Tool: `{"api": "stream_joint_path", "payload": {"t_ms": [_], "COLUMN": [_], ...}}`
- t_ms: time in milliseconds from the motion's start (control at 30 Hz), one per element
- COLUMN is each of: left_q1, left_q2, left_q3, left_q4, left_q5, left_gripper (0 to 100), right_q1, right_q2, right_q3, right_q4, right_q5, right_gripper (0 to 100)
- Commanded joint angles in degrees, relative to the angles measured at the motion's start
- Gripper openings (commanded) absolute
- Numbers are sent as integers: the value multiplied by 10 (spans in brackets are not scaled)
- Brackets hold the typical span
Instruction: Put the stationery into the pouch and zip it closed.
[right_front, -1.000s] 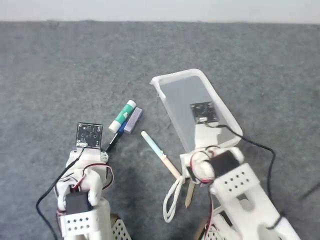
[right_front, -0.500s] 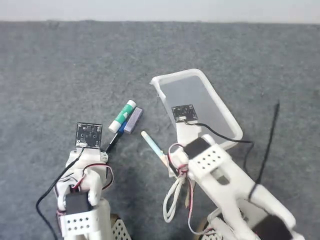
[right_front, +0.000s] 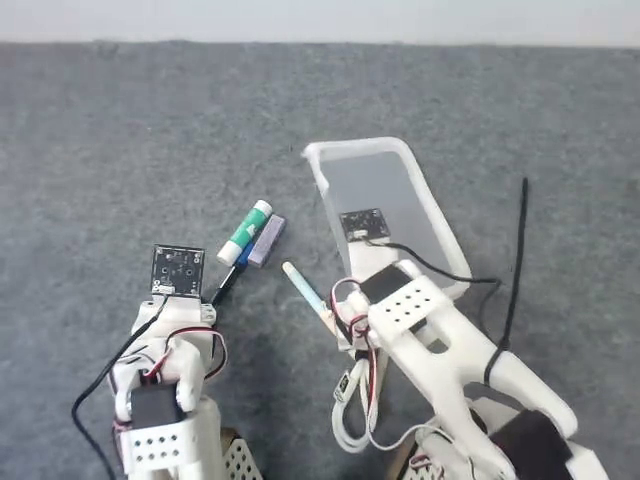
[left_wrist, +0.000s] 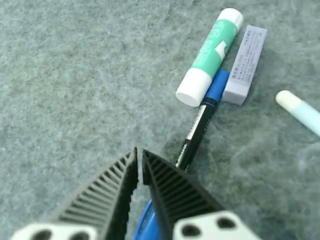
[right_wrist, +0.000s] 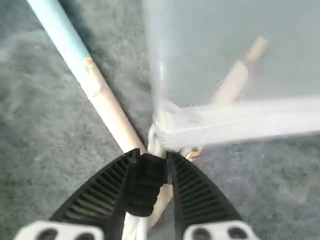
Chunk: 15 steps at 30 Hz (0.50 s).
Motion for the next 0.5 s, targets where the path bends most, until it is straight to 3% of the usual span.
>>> {"api": "stream_joint_path", "payload": {"t_ms": [0,467], "left_q1": [-2,-2], "left_q2": [-12,-12], "left_q3": [-7,-7], "left_q4": [-2,-3], "left_q5": [-5,-6], "left_gripper": [12,12], "right_q1": [16,16], "right_q2": [-79,-263], "right_q3": [-39,-24], "right_q4": [42,64], "right_q5": [13,148], "right_gripper": [9,6]}}
